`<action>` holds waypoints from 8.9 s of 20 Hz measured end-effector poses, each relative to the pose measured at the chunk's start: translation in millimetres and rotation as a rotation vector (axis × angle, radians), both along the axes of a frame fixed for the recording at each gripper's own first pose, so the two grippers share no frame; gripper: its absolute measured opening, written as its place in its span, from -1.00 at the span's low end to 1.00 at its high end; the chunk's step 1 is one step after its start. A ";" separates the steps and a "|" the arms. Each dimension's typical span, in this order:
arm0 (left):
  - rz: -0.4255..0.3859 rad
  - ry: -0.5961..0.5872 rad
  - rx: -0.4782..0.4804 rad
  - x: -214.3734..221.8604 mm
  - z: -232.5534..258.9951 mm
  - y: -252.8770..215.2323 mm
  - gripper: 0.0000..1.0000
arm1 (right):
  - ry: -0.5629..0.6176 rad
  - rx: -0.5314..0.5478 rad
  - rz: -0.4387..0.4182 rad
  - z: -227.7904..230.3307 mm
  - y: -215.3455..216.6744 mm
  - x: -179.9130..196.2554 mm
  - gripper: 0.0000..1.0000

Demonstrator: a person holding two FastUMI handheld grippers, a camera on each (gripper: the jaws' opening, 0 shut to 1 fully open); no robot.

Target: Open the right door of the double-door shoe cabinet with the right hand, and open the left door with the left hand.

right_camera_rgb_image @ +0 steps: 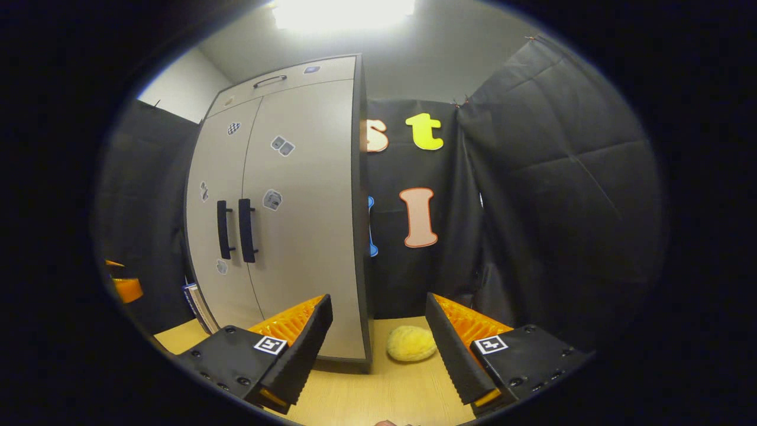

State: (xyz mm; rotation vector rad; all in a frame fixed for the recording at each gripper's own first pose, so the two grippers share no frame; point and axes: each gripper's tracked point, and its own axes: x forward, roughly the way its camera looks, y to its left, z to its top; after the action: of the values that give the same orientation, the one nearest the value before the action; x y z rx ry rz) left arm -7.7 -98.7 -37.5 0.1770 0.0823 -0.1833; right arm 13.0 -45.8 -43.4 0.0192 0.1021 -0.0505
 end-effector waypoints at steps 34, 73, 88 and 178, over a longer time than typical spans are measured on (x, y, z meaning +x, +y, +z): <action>0.233 -0.119 -0.061 75.9 -42.0 275.2 0.93 | -0.010 -0.024 0.128 81.1 240.5 170.2 0.96; 0.183 0.019 -0.059 64.1 -91.6 239.1 0.92 | 0.048 0.003 0.172 61.8 263.9 186.2 -0.95; 0.221 0.056 -0.297 7.7 -51.7 145.0 0.93 | 0.077 0.057 0.389 65.9 236.9 109.6 -0.91; -0.231 -0.120 -0.191 234.4 99.3 -71.9 0.93 | 0.121 0.139 -0.413 69.0 -146.2 -44.7 0.61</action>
State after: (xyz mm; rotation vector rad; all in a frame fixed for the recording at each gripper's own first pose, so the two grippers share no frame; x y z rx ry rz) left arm 226.8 -170.6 61.7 0.0065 -0.0756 -0.4086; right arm -31.7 -192.0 25.6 0.1768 0.2213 -0.4577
